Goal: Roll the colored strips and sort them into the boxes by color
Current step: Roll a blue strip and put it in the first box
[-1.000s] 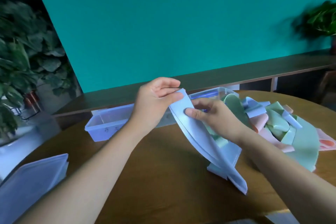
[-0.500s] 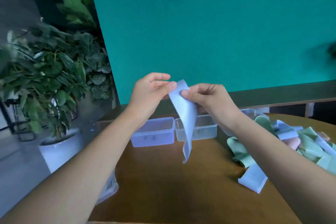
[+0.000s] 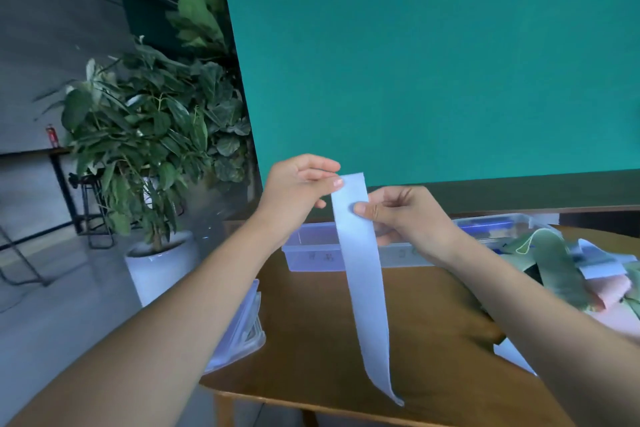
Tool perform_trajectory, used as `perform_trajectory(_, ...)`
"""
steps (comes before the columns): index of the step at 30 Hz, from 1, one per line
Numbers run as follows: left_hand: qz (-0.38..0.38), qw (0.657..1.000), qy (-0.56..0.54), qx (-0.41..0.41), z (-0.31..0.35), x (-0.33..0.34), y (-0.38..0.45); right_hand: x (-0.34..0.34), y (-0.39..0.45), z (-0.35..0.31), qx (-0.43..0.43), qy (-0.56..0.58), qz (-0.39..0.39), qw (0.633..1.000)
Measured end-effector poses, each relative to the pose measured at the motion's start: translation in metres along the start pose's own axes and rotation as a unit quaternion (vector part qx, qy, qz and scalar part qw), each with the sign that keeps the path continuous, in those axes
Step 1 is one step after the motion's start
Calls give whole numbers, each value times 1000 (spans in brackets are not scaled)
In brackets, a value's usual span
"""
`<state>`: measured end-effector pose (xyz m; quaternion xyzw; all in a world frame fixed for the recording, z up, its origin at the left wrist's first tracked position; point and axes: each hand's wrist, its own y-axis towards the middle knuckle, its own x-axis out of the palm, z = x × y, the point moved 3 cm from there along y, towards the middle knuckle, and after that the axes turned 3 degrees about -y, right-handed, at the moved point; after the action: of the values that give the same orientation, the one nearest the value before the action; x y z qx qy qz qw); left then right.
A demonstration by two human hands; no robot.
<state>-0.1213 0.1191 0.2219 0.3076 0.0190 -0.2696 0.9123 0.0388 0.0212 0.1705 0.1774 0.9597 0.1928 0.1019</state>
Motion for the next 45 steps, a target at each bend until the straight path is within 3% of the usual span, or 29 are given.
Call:
perform_trajectory(6,11,999,33,2,-22,8,25,-12,35,23,-20,-93,67,993)
perform_trajectory(13,29,999,-6,20,-24,4,30,-10,56,23,-14,-3,37,999)
perform_trajectory(17,-24,999,-24,-16,-55,7,-6,-7,35,51,41,11,45,998)
perform_trajectory(23,-112,985,-5,-133,-131,22,-85,-8,-14,128,143,-139,28,979)
perform_trajectory(31,-127,967,-48,-216,-173,36,-135,-19,-32,193,116,-322,73,937)
perform_trajectory(39,-212,947,-72,-229,-192,40,-130,-26,-3,216,130,-275,151,941)
perform_trajectory(41,-192,952,-77,-225,-196,41,-128,-26,6,221,148,-276,149,938)
perform_trajectory(45,-82,974,-46,-207,-203,38,-120,-30,22,234,185,-289,166,924)
